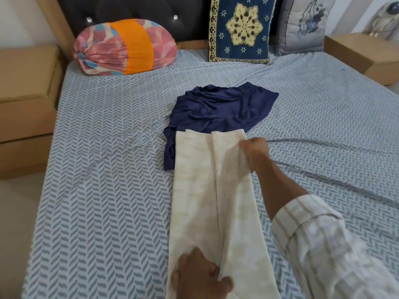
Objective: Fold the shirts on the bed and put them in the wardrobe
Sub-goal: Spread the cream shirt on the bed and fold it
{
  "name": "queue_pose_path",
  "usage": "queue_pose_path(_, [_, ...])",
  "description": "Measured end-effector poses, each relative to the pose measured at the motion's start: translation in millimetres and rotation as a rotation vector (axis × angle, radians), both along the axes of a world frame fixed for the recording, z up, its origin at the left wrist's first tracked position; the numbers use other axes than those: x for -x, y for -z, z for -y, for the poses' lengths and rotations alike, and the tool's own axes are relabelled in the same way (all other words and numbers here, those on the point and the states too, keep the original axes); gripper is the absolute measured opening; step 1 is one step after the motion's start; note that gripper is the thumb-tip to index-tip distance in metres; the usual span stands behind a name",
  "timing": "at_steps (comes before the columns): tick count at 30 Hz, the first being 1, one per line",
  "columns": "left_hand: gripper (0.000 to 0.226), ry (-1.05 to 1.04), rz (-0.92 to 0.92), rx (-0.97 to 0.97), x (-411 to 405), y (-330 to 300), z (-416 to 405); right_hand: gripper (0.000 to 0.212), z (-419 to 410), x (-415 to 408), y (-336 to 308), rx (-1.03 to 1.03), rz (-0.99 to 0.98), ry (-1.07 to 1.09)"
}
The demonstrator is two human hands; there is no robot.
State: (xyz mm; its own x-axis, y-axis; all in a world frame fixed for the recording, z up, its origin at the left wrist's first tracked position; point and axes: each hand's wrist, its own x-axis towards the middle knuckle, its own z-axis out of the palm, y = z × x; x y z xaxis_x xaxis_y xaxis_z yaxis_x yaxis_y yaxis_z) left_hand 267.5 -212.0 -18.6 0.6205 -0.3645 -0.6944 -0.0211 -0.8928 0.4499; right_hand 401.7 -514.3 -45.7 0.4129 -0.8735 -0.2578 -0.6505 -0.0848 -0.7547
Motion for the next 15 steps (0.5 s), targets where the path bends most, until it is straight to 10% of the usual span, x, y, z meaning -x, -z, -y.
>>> queue_pose_path(7, [0.049, 0.087, 0.073, -0.03, 5.7, 20.4, 0.6, 0.046, -25.9, -22.9, 3.7, 0.578, -0.051, -0.112])
queue_pose_path(11, [0.048, 0.093, 0.083, -0.03, 7.3, 26.4, 0.9, 0.042, -41.2, -44.3, 5.8, 0.409, -0.165, -0.439])
queue_pose_path(15, [0.05, 0.096, 0.091, -0.051, 7.9, 32.5, 1.0, 0.024, -45.6, -55.3, 6.8, 0.423, -0.087, -0.307])
